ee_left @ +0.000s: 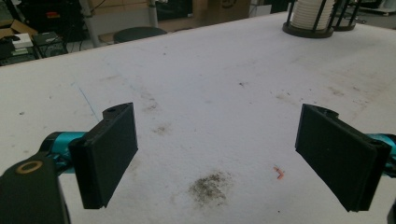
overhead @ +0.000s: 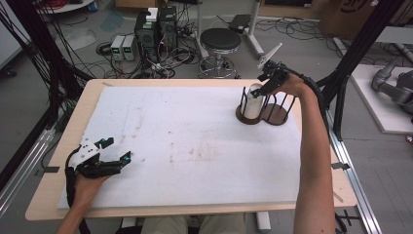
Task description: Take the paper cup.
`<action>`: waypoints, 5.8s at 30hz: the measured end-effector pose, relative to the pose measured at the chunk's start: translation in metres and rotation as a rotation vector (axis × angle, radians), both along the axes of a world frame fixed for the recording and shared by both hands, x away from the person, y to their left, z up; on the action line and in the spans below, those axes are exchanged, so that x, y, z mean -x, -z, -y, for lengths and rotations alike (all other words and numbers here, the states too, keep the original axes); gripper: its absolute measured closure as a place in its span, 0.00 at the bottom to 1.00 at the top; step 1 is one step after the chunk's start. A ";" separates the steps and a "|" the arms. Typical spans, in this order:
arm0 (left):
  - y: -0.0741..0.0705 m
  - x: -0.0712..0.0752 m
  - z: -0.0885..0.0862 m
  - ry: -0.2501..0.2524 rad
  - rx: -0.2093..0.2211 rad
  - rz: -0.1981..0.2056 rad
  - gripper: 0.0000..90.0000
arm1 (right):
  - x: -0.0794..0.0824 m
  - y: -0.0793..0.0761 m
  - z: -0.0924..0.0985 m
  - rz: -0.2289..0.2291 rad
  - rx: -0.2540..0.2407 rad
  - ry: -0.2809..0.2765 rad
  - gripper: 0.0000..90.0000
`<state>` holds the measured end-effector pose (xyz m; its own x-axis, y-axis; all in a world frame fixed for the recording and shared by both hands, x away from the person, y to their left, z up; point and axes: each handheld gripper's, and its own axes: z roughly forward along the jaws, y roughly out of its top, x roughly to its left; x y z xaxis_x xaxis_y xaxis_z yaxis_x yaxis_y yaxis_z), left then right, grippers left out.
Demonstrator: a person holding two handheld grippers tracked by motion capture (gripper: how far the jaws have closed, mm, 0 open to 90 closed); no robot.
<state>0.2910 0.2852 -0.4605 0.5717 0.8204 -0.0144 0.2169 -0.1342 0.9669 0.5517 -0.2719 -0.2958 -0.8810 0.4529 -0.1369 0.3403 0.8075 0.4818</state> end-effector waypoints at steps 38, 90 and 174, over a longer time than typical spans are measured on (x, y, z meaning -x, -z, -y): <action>0.000 0.000 0.000 0.000 -0.003 0.004 0.14 | -0.001 0.011 -0.004 -0.020 0.046 0.014 0.39; 0.000 0.000 0.001 0.003 -0.005 0.002 0.14 | 0.021 -0.077 0.002 0.087 -0.042 0.052 0.42; 0.000 0.000 -0.002 0.007 0.019 -0.001 0.14 | 0.195 0.009 -0.065 0.129 -0.607 -0.177 0.42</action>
